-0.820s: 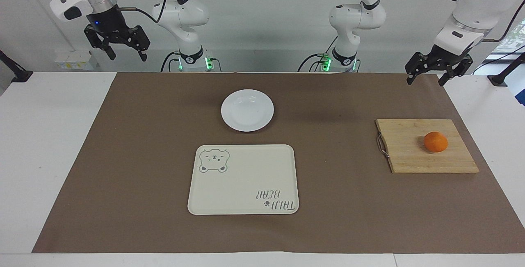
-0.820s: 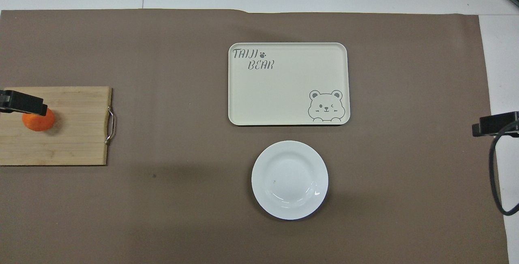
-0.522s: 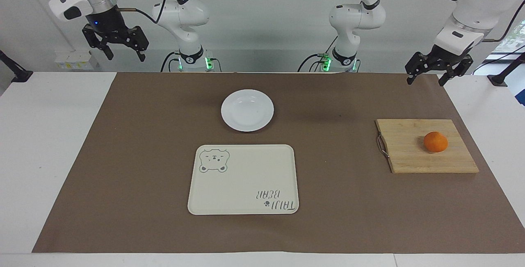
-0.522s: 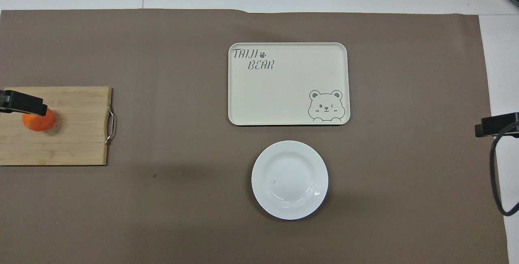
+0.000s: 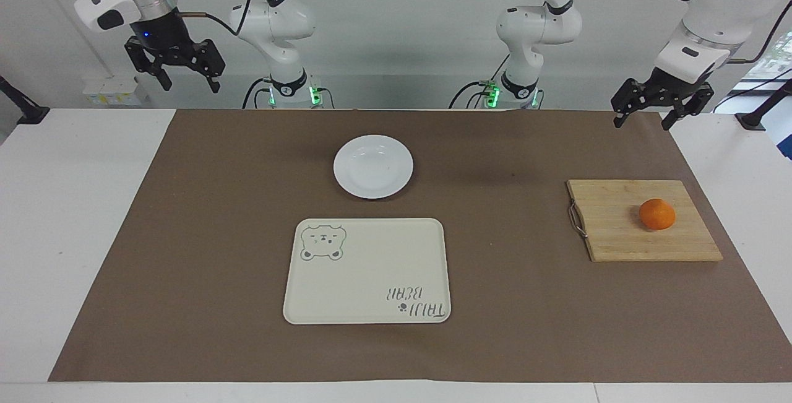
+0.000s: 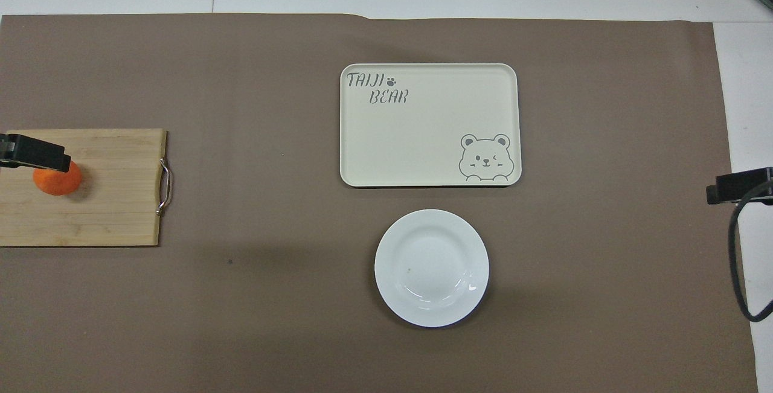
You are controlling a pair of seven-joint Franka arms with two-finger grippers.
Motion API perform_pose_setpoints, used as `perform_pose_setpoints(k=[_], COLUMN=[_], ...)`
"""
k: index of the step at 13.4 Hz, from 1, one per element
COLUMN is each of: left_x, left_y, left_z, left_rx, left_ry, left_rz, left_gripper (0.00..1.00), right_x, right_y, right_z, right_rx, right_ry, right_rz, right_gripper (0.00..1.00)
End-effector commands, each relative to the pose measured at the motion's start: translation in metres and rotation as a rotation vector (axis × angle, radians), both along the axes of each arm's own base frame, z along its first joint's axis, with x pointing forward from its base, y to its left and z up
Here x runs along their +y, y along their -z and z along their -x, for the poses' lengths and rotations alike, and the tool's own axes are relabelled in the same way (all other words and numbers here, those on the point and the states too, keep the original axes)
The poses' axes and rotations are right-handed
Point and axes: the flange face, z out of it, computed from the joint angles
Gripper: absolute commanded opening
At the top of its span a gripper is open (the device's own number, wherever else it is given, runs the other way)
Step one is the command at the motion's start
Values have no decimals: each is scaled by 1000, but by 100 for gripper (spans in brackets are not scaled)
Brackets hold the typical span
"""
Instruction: Place orange and plate with both arms
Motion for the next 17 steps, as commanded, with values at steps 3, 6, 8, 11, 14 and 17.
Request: perform_pose_setpoints(k=[3, 6, 8, 11, 14, 17], left_x=[0, 0, 1, 1, 0, 2], left_y=[-9, -24, -23, -23, -22, -22], left_z=[5, 12, 14, 21, 24, 28], left_rx=[-19, -48, -35, -10, 10, 29], left_ry=[3, 2, 0, -16, -18, -19], left_rz=[-6, -4, -1, 47, 51, 50], left_gripper=[100, 100, 100, 100, 100, 100], right_x=[-1, -1, -1, -2, -2, -3], right_y=[1, 1, 1, 1, 1, 1], right_z=[3, 3, 3, 3, 3, 4], right_rx=[-7, -8, -8, -8, -8, -8], right_ry=[-28, -27, -27, -26, -24, -24], right_rz=[20, 17, 16, 14, 13, 11], right_gripper=[100, 100, 100, 100, 100, 100])
